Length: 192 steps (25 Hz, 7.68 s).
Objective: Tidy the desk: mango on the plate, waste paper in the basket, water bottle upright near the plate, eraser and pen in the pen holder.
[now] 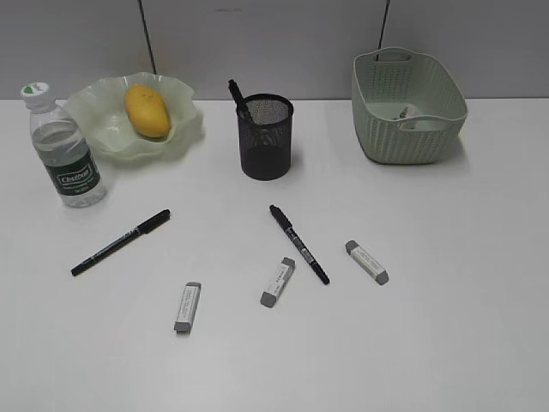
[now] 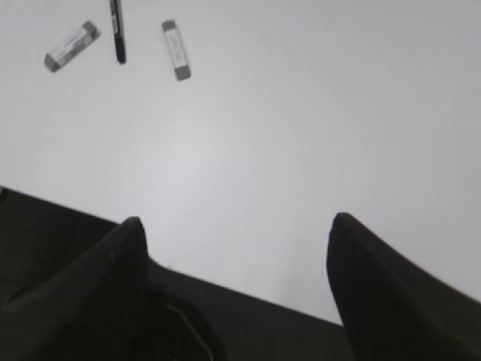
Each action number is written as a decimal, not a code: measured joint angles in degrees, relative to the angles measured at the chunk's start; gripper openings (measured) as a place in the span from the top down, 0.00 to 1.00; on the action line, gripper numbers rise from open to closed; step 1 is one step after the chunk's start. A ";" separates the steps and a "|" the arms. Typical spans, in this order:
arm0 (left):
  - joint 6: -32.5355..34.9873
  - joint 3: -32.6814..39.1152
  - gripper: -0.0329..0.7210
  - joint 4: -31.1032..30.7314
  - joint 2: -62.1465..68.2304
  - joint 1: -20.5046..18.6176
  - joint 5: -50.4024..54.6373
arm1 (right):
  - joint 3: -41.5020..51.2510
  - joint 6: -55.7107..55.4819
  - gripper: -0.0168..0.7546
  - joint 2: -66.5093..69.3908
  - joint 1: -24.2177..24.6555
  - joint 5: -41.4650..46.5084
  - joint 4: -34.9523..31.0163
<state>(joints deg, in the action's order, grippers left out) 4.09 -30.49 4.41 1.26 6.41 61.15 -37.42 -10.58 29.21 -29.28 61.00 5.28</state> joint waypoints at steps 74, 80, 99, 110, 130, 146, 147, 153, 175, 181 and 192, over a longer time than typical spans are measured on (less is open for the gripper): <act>15.66 -59.43 0.29 -2.31 122.37 14.76 -1.65 | 8.07 1.38 0.22 -14.60 0.00 -0.84 4.15; 16.10 -60.04 0.31 -3.72 124.31 14.76 -1.65 | 8.07 1.38 0.22 -14.60 0.00 -0.84 4.15; 16.43 -60.40 0.71 -4.41 125.76 14.76 -3.48 | 8.07 1.38 0.22 -14.60 0.00 -0.84 4.15; 15.27 -60.72 0.79 -3.73 125.76 14.76 -2.58 | 8.07 1.38 0.22 -14.60 0.00 -0.84 4.15; 14.80 -77.12 0.79 22.91 117.30 14.82 -23.22 | 8.07 1.43 0.22 -14.60 0.00 -0.84 4.20; 14.80 -77.12 0.79 27.31 124.59 20.83 -48.57 | 8.07 1.37 0.22 -14.60 0.00 -0.84 4.26; 14.80 -77.12 0.79 27.31 125.15 20.83 -48.83 | 8.07 1.37 0.22 -14.60 0.00 -0.84 4.26; 14.80 -77.12 0.79 27.18 128.46 20.83 -49.16 | 8.07 1.43 0.22 -14.60 0.00 -0.84 4.32; 14.80 -77.12 0.36 20.82 122.73 21.13 -40.02 | 8.07 1.38 0.22 -14.60 0.00 -0.84 4.32; 14.62 -77.12 0.36 16.14 116.29 21.13 -19.47 | 8.07 1.38 0.22 -14.60 0.00 -0.84 4.32; 3.66 -77.05 0.36 0.68 110.13 21.13 8.27 | 8.07 1.38 0.22 -14.60 0.00 -0.84 4.32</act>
<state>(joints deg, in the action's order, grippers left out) 7.75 -107.53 5.09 111.39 27.55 69.42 -29.36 -9.20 14.61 -29.28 60.16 9.60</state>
